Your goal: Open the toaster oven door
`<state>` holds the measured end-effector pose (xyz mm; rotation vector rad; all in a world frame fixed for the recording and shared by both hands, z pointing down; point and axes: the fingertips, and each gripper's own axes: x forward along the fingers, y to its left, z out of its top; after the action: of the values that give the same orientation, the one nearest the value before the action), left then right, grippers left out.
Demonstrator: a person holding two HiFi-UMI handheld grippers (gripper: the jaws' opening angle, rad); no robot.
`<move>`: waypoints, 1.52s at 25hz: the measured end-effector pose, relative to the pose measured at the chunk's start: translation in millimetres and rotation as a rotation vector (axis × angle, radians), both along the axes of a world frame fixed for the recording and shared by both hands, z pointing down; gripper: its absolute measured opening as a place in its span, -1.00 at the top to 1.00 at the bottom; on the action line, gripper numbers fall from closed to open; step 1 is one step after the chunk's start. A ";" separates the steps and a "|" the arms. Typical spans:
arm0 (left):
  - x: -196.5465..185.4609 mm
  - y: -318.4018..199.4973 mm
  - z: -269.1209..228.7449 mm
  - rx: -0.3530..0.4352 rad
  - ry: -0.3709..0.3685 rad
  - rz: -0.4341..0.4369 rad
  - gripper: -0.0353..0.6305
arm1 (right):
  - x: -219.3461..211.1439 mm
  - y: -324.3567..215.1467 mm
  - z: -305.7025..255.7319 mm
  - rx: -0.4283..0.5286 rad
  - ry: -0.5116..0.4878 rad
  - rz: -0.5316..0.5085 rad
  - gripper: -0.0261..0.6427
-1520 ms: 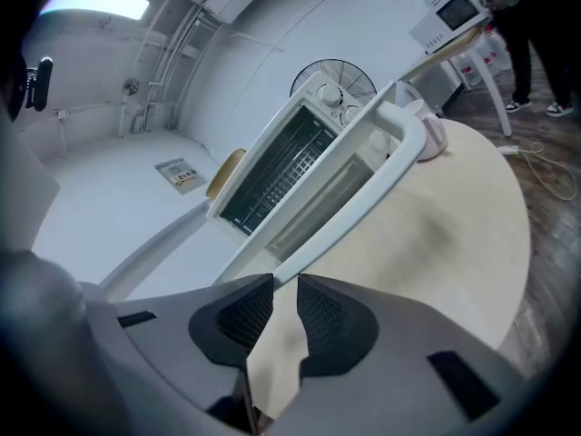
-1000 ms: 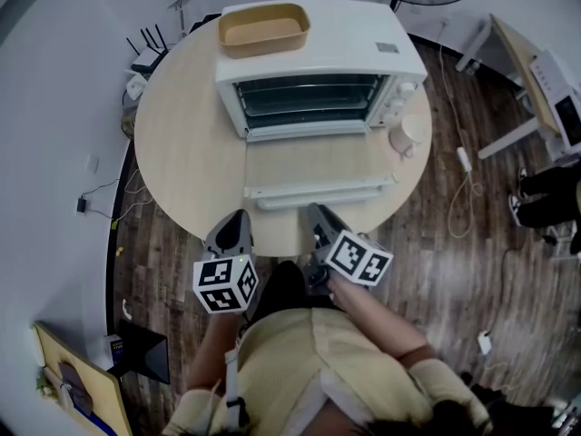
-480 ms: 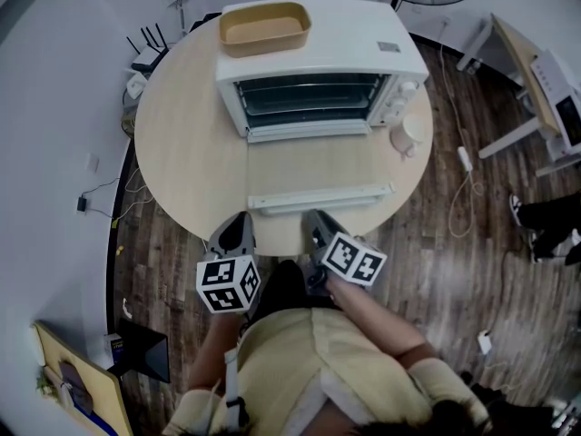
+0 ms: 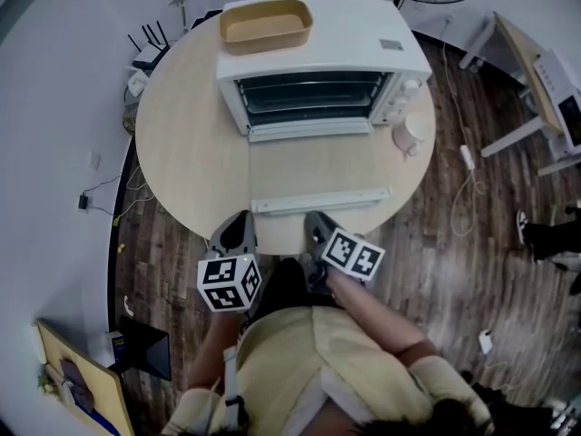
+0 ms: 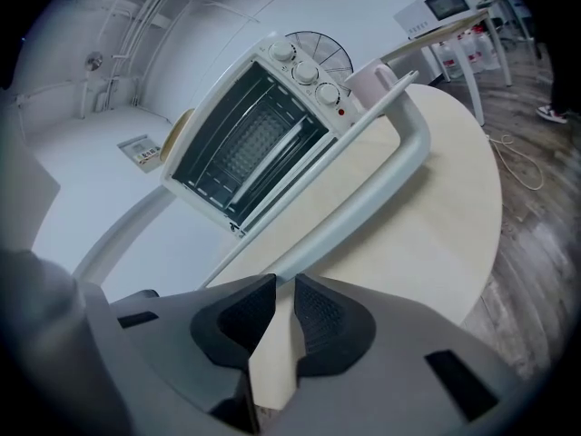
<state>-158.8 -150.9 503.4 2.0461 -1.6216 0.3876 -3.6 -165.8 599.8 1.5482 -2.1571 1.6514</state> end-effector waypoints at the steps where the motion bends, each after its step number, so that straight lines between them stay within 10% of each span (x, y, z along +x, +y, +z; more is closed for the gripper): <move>1: 0.0 -0.5 -0.4 0.000 0.000 0.001 0.88 | -0.2 -0.3 1.1 -0.004 0.000 -0.001 0.73; 21: 0.8 0.1 -0.7 -0.002 0.003 0.005 0.88 | 3.5 0.1 6.1 -0.080 -0.039 -0.002 0.79; 38: 11.8 -4.8 -9.2 0.020 0.010 0.026 0.88 | 22.1 -3.0 -55.8 0.066 -0.022 -0.020 0.79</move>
<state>-147.0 -155.7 494.2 2.0830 -1.6006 0.3711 18.5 -168.8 544.0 1.5262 -2.2531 1.6149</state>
